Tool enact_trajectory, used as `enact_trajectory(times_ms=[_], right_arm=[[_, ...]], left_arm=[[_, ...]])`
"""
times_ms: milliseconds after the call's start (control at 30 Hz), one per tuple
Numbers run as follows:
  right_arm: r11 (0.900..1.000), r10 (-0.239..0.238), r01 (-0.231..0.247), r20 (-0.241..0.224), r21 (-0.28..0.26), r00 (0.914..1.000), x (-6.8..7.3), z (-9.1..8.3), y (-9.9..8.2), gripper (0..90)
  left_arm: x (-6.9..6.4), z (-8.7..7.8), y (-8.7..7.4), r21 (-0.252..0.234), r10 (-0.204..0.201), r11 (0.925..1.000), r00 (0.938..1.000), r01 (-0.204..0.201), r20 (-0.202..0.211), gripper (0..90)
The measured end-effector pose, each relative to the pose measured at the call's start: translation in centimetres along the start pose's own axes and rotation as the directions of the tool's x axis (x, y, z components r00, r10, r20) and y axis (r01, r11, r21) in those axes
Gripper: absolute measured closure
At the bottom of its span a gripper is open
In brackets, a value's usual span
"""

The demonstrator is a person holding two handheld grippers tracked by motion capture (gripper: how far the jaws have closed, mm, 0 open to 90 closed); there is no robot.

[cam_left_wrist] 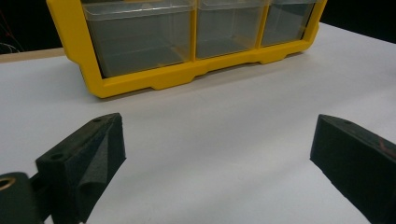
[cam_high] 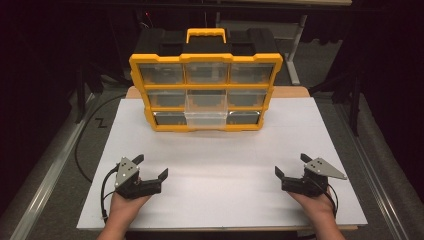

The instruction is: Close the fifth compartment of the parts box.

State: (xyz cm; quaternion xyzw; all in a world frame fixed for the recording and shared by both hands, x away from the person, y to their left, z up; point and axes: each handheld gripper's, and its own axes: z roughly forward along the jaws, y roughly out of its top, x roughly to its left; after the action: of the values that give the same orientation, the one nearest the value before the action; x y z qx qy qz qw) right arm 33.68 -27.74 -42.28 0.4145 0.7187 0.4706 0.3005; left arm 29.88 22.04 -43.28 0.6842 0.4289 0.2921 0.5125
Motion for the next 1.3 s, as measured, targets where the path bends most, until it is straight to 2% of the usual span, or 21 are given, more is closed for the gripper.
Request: enact_trajectory(times_ms=[367,567,667,700,833,867,933,1033,1067,1300], right_arm=[[0.9998,-0.015,0.015,-0.014,0.01,0.9998,0.19,0.12,-0.03,1.0],[0.9998,-0.018,0.018,-0.013,0.009,0.9998,0.12,0.09,-0.06,1.0],[0.9997,-0.018,0.018,-0.013,0.016,0.9998,-0.02,0.24,-0.11,1.1],[0.9997,-0.018,0.018,-0.013,0.016,0.9998,-0.02,0.24,-0.11,1.1],[0.9997,-0.019,0.019,-0.015,0.015,0.9997,-0.08,0.2,-0.11,1.1],[0.9997,-0.019,0.019,-0.014,0.015,0.9997,-0.12,0.22,-0.1,1.1],[0.9997,-0.018,0.018,-0.013,0.016,0.9998,-0.13,0.22,-0.11,1.1],[0.9996,-0.022,0.022,-0.014,0.017,0.9997,-0.11,0.25,-0.12,1.1],[0.9996,-0.022,0.022,-0.016,0.018,0.9996,-0.04,0.26,-0.13,1.1],[0.9995,-0.024,0.024,-0.011,0.019,0.9997,-0.01,0.27,-0.14,1.1]], left_arm=[[-0.18,-0.42,0.02,-0.026,0.017,0.9995,0.9998,-0.017,0.007,20.6],[-0.11,-0.71,0.03,-0.042,0.009,0.9991,0.9999,-0.009,0.008,30.7],[-0.11,-0.72,0.04,-0.048,0.009,0.9988,0.9997,-0.008,0.021,43.7],[-0.11,-0.74,0.05,-0.05,0.009,0.9987,0.9996,-0.008,0.025,43.7],[-0.12,-0.77,0.07,-0.046,0.014,0.9989,0.9994,-0.012,0.033,56.5],[-0.1,-0.76,0.06,-0.043,0.013,0.999,0.9992,-0.011,0.038,63.7],[-0.14,-0.76,0.05,-0.043,0.02,0.9989,0.999,-0.018,0.04,65.4],[-0.21,-0.83,0.07,-0.049,0.026,0.9985,0.9988,-0.024,0.041,73.1],[-0.21,-0.87,0.08,-0.053,0.025,0.9983,0.9989,-0.023,0.04,77.5],[-0.12,-0.96,0.11,-0.053,0.016,0.9985,0.9994,-0.014,0.032,88.4]])
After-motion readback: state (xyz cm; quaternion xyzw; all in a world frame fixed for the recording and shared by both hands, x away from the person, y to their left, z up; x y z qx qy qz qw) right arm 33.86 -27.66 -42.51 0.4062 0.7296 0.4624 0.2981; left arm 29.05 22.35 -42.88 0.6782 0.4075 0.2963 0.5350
